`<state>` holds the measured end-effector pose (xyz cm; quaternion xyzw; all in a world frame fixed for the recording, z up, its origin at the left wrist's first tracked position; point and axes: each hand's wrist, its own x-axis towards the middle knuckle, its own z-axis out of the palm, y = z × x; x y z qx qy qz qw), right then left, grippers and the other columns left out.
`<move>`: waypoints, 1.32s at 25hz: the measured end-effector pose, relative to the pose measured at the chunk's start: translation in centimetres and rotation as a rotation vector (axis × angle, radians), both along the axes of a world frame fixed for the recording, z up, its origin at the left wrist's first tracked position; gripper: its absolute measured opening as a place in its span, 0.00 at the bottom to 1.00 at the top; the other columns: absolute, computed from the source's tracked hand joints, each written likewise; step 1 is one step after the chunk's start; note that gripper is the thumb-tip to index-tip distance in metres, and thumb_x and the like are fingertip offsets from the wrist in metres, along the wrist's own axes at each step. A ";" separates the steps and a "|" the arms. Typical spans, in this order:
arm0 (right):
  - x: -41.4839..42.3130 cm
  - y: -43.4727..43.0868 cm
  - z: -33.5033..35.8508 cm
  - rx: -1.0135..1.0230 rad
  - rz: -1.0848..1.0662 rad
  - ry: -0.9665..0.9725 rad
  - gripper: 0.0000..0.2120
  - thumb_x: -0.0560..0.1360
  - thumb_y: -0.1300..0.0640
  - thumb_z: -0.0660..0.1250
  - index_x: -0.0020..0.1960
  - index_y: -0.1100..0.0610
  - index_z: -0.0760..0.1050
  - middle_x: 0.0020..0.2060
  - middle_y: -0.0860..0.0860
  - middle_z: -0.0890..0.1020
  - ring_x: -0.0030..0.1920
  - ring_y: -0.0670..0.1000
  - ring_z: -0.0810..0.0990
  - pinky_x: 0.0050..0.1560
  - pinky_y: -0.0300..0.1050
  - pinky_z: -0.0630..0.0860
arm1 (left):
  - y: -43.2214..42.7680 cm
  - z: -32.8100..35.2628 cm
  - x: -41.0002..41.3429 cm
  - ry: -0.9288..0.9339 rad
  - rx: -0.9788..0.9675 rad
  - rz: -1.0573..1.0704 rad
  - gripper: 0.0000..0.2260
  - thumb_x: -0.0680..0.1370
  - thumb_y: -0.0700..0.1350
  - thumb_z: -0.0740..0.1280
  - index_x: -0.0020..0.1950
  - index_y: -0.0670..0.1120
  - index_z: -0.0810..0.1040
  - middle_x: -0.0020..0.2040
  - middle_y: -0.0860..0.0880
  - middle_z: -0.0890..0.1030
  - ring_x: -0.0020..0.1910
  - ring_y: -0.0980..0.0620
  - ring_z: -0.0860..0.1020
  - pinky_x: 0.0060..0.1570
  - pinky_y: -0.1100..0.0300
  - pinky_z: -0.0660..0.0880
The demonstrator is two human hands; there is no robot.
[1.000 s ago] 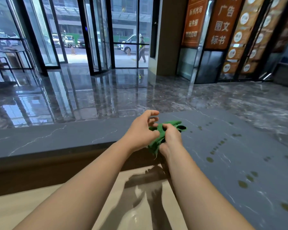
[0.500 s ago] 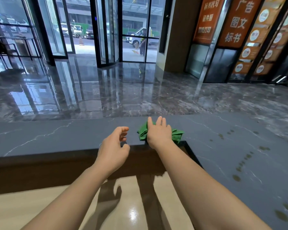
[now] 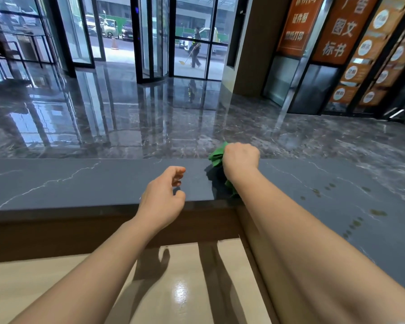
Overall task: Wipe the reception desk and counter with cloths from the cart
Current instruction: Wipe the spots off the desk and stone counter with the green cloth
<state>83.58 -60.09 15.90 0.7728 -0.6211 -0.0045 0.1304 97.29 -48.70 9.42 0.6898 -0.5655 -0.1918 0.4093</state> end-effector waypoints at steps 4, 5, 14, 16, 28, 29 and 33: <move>0.3 1.3 -3.4 0.121 0.105 0.086 0.12 0.78 0.48 0.61 0.48 0.57 0.75 0.42 0.52 0.76 0.43 0.56 0.76 0.40 0.44 0.67 | -0.1 -0.4 -0.7 -0.033 0.017 -0.008 0.23 0.77 0.38 0.64 0.70 0.53 0.68 0.65 0.54 0.75 0.63 0.54 0.74 0.62 0.51 0.74; 0.2 1.2 -3.7 0.137 0.110 0.100 0.17 0.77 0.42 0.59 0.49 0.56 0.76 0.42 0.53 0.77 0.46 0.57 0.77 0.42 0.45 0.68 | -0.2 -0.4 -0.8 -0.029 0.017 -0.007 0.23 0.77 0.38 0.64 0.70 0.53 0.68 0.65 0.54 0.75 0.63 0.54 0.74 0.62 0.52 0.74; -2.3 -2.0 -6.4 0.344 0.533 -0.096 0.25 0.84 0.47 0.49 0.79 0.51 0.53 0.78 0.53 0.54 0.78 0.52 0.49 0.76 0.47 0.49 | -0.8 -0.9 -2.1 -0.028 -0.052 0.027 0.20 0.77 0.37 0.64 0.68 0.52 0.71 0.64 0.53 0.77 0.63 0.55 0.75 0.62 0.56 0.73; -2.6 -3.5 -7.5 0.314 0.553 -0.083 0.26 0.84 0.46 0.46 0.80 0.51 0.46 0.79 0.52 0.48 0.79 0.51 0.44 0.77 0.47 0.45 | -1.1 -0.9 -2.6 -0.031 -0.048 0.040 0.20 0.77 0.37 0.64 0.67 0.52 0.72 0.64 0.53 0.77 0.63 0.55 0.75 0.62 0.56 0.72; -15.4 -13.9 -8.4 0.301 0.179 -0.111 0.27 0.84 0.47 0.44 0.80 0.52 0.44 0.79 0.54 0.47 0.79 0.53 0.46 0.77 0.54 0.48 | -5.3 0.0 -12.1 -0.194 0.023 -0.045 0.21 0.78 0.40 0.61 0.70 0.53 0.69 0.66 0.52 0.76 0.66 0.51 0.73 0.65 0.48 0.71; -16.4 -14.2 -8.4 0.307 0.143 -0.108 0.27 0.83 0.47 0.44 0.80 0.52 0.44 0.79 0.54 0.46 0.79 0.53 0.46 0.77 0.55 0.48 | -5.3 0.0 -12.8 -0.213 0.023 -0.052 0.21 0.78 0.41 0.61 0.70 0.53 0.69 0.66 0.52 0.76 0.66 0.51 0.72 0.67 0.48 0.69; -16.6 -13.4 -7.8 0.346 0.102 -0.148 0.27 0.83 0.47 0.45 0.80 0.50 0.43 0.79 0.54 0.44 0.79 0.55 0.44 0.77 0.57 0.46 | -4.2 0.1 -14.1 -0.301 -0.002 -0.023 0.20 0.79 0.44 0.61 0.70 0.55 0.69 0.57 0.53 0.80 0.62 0.54 0.73 0.67 0.54 0.60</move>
